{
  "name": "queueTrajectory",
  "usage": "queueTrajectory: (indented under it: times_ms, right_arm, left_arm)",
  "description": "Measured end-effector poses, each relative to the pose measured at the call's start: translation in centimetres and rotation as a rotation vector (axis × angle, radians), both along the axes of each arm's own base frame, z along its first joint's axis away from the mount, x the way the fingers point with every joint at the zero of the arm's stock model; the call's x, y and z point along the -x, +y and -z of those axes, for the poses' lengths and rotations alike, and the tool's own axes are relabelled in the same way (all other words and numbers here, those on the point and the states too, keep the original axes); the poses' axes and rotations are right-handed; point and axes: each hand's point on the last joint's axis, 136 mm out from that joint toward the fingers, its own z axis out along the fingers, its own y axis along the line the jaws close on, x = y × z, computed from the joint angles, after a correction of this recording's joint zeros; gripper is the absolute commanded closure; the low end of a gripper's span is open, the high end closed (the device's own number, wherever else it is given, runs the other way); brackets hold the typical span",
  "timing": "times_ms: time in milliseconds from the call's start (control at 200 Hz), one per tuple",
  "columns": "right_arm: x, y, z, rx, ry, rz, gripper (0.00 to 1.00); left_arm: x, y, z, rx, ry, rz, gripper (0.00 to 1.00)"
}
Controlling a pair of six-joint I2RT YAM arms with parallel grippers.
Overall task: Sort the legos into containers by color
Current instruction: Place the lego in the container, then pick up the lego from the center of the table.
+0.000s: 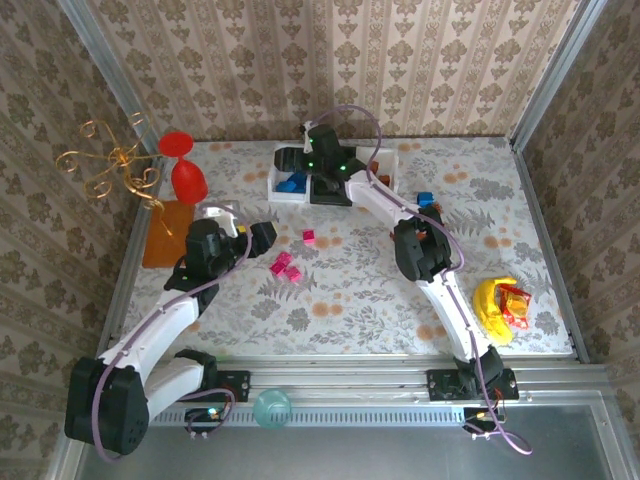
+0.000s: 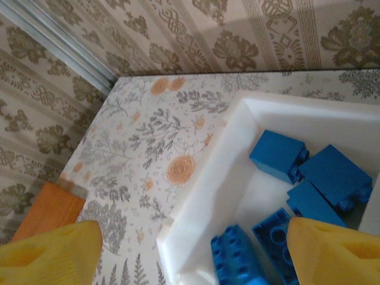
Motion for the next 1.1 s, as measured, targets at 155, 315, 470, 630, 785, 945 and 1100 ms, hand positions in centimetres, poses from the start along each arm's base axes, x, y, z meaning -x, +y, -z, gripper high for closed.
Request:
queueTrajectory:
  times_ms: [155, 315, 470, 630, 785, 945, 1100]
  right_arm:
    - [4.0, -2.9, -0.4, 0.057, 0.047, -0.019, 0.17]
    - [10.5, -7.2, -2.0, 0.111, 0.06, -0.018, 0.18]
    - [15.2, -7.8, -1.2, 0.164, 0.062, -0.03, 0.19]
    - [18.5, -6.5, 4.3, 0.241, 0.138, -0.06, 0.22]
    - [18.6, -5.6, 8.6, 0.284, 0.197, -0.061, 0.24]
    - [18.1, -4.5, 11.4, 0.316, 0.229, -0.052, 0.29]
    - [17.5, -3.4, 12.2, 0.323, 0.226, -0.043, 0.35]
  left_arm:
    - [0.4, -0.8, -0.1, 0.007, -0.004, 0.032, 0.2]
    - [1.1, -2.5, 0.5, 0.002, 0.009, 0.086, 0.2]
    - [1.3, -1.8, 3.0, -0.02, 0.047, 0.061, 0.19]
    - [1.8, -0.3, 6.1, -0.02, 0.088, 0.044, 0.19]
    - [2.5, -0.6, 6.9, -0.017, 0.104, 0.097, 0.19]
    - [3.2, -1.1, 7.1, -0.024, 0.107, 0.149, 0.19]
    - [3.7, -1.0, 7.8, -0.047, 0.133, 0.162, 0.18]
